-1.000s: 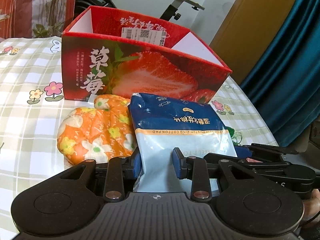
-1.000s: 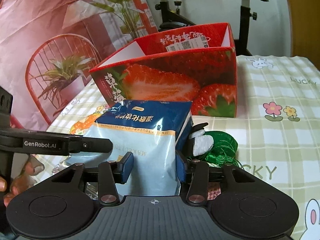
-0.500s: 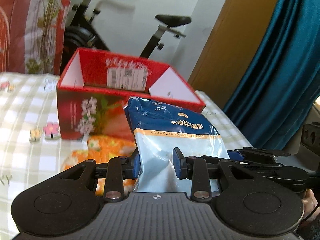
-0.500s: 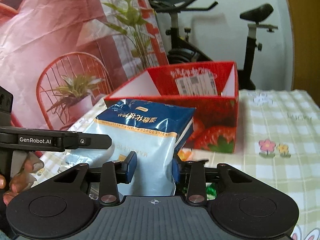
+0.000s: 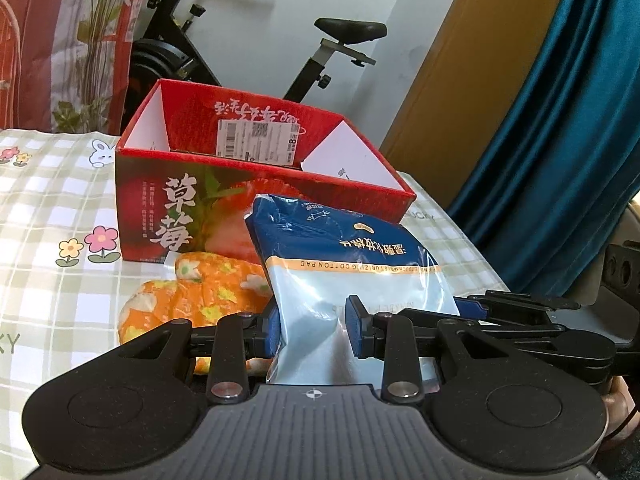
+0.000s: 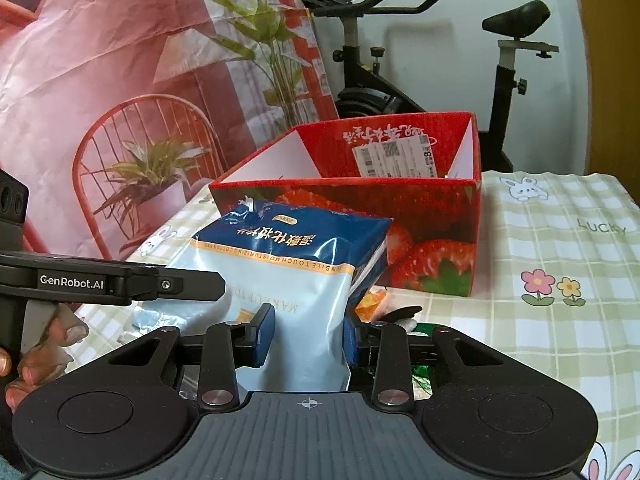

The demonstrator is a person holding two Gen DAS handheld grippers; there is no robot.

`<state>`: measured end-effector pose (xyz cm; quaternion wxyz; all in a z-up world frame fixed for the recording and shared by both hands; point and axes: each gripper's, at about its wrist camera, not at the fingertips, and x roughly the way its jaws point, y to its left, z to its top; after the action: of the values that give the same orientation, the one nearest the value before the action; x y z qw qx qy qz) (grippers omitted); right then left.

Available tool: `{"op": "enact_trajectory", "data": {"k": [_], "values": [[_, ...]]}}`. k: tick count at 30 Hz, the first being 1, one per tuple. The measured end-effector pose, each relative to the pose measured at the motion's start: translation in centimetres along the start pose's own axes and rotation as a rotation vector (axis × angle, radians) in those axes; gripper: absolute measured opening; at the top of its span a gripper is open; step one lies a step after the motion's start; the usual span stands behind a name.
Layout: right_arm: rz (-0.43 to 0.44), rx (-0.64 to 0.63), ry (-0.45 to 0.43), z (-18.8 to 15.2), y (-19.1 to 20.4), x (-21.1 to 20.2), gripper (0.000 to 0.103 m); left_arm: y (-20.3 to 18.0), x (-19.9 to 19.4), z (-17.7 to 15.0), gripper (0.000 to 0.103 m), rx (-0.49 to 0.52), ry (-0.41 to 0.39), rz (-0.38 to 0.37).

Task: Organize soft objects
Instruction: 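Carry the cotton pad bag with the left gripper over the red box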

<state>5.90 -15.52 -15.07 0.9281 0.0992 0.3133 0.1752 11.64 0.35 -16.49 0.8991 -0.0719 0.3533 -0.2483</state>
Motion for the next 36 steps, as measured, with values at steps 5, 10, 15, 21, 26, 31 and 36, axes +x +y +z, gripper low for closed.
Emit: {"op": "enact_trajectory", "data": {"k": [5, 10, 15, 21, 26, 31, 36], "values": [[-0.001, -0.005, -0.008, 0.0, 0.0, 0.0, 0.032, 0.1, -0.2, 0.1, 0.034, -0.005, -0.009, -0.008], [0.0, -0.017, -0.025, 0.3, 0.0, -0.4, 0.031, -0.2, -0.5, 0.1, 0.034, 0.005, -0.021, -0.011], [0.001, -0.045, -0.057, 1.0, 0.4, -1.1, 0.031, -0.3, -1.2, 0.5, 0.034, 0.016, -0.052, -0.021], [0.005, -0.087, -0.097, 2.8, 0.9, -1.9, 0.031, -0.6, -1.9, 2.0, 0.034, 0.038, -0.095, -0.029], [0.007, -0.134, -0.132, 5.9, 0.9, -1.7, 0.031, -0.6, -1.8, 4.6, 0.034, 0.07, -0.147, -0.025], [-0.008, -0.209, -0.177, 10.2, 0.2, 0.3, 0.031, 0.2, -0.1, 8.5, 0.034, 0.092, -0.197, -0.015], [-0.01, -0.268, -0.192, 13.9, -0.9, 3.7, 0.031, 1.8, 2.2, 11.7, 0.034, 0.078, -0.215, -0.01]]}}
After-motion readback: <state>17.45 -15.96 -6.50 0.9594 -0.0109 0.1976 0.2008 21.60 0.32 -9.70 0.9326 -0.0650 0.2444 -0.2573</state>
